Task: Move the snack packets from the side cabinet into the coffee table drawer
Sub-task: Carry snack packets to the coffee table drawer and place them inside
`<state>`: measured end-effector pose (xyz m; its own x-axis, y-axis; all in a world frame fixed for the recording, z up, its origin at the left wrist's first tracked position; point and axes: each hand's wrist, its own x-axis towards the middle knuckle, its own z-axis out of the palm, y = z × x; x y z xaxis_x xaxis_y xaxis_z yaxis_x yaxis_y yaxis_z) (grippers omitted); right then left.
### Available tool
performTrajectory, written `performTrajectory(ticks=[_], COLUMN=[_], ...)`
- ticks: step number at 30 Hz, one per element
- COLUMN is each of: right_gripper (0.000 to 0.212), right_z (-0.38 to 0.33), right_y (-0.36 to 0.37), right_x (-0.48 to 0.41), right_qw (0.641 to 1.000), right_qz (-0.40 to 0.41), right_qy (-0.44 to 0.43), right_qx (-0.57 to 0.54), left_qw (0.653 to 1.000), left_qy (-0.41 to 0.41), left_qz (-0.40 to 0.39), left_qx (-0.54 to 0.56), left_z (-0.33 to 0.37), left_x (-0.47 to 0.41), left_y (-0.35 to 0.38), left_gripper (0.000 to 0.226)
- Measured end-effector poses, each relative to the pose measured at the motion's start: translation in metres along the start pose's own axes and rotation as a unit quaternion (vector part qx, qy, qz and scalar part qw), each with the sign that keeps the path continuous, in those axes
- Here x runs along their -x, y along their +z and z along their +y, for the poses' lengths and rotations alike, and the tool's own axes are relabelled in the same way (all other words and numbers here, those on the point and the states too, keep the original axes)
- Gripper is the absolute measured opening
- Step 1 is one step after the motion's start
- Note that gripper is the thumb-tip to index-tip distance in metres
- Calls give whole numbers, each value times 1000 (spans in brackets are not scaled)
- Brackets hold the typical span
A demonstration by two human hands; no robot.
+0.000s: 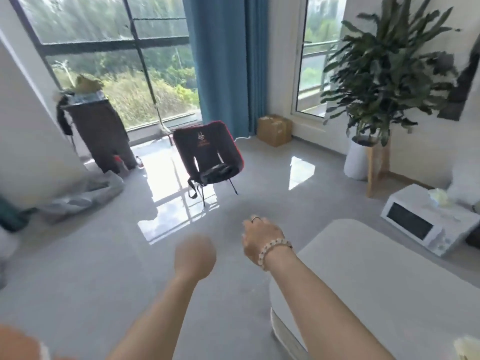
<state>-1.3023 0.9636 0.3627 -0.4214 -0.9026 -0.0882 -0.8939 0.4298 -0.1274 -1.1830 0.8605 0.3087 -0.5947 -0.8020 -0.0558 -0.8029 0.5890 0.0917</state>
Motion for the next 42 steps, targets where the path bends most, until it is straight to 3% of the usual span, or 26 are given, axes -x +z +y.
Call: performTrajectory(ticks=[6,16,24,29,36,42], right_gripper=[40,36,37,38,36,36], right_z=[-174,-376,-463,-518,-588,-650], right_y=[13,34,41,46,54,64], right_x=[-56,-115,-168,-217,-319,-387], right_qw=[988,953,923,901,867,845], right_qz=[40,1,6,0,-29,-69], right_qy=[-147,-300,-383,-432,-495,-528], right_qx=[17,39,38,44,40,40], left_qw=[994,955,944,919,897,861], left_qy=[-87,-283,-326,-385,-441,-509], left_qz=[50,64,34,60,-3,3], left_qx=[-40,57,42,55,-17,20], left_z=[-165,-358,-426,-482,-556,-620], left_x=[6,34,25,-8,-80,-113], left_y=[-51,-67,-70,-77,-77,-89], left_gripper=[41,42,39,40,46,47])
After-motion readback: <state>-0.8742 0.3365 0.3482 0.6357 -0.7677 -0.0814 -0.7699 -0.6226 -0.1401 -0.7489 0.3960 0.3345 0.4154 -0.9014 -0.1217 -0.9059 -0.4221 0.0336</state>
